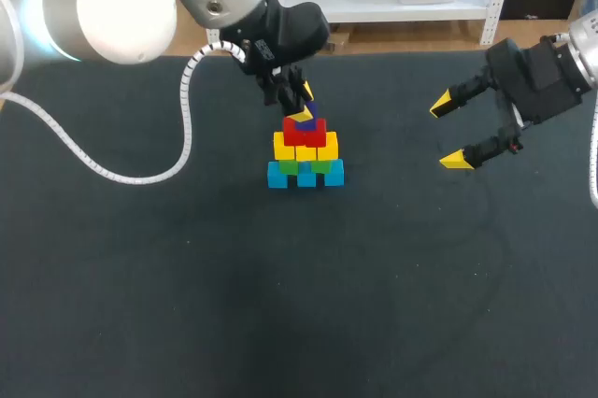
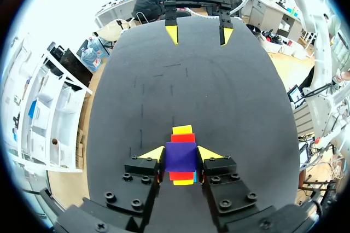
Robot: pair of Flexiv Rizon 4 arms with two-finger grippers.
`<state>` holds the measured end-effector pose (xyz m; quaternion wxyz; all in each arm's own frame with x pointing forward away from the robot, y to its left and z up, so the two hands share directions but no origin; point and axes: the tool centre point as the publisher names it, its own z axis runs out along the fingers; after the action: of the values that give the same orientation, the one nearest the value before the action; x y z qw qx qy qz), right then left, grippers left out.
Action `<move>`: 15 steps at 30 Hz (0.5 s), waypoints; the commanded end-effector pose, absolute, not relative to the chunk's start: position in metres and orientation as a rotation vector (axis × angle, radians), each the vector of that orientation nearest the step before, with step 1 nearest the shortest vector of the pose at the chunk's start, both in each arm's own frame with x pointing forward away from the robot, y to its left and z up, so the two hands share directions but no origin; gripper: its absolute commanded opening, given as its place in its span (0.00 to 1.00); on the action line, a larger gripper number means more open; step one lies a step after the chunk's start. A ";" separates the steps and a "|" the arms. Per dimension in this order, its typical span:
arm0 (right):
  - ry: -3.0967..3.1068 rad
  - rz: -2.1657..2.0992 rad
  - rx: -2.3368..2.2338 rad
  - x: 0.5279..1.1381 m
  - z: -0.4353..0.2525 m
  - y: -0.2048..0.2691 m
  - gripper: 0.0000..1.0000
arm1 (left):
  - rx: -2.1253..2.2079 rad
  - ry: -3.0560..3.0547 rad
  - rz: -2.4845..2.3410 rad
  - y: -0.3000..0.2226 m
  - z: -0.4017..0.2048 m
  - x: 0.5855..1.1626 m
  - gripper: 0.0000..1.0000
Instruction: Place the blue cubes, place green cubes on the blue cubes, place the yellow cubes on the green cubes, then place the red cubes on the yellow cubes, and place purple cube on the red cubes.
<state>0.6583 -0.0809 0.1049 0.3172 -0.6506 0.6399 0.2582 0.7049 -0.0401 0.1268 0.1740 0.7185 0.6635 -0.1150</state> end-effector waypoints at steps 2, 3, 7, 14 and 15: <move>1.681 0.681 -1.711 0.658 0.104 -0.081 1.00 | 2.045 1.883 -0.335 -0.040 0.127 0.709 0.12; 1.681 0.681 -1.711 0.658 0.104 -0.081 1.00 | 2.045 1.883 -0.337 -0.040 0.127 0.709 0.22; 1.681 0.681 -1.711 0.658 0.104 -0.081 1.00 | 2.046 1.883 -0.339 -0.040 0.126 0.709 0.44; 1.681 0.681 -1.711 0.658 0.104 -0.081 1.00 | 2.052 1.886 -0.349 -0.040 0.126 0.709 0.97; 1.681 0.681 -1.711 0.658 0.104 -0.081 1.00 | 2.052 1.886 -0.348 -0.040 0.126 0.709 1.00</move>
<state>0.6583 -0.0809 0.1049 0.3172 -0.6506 0.6399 0.2582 0.7063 -0.0394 0.1256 0.1684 0.7195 0.6628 -0.1211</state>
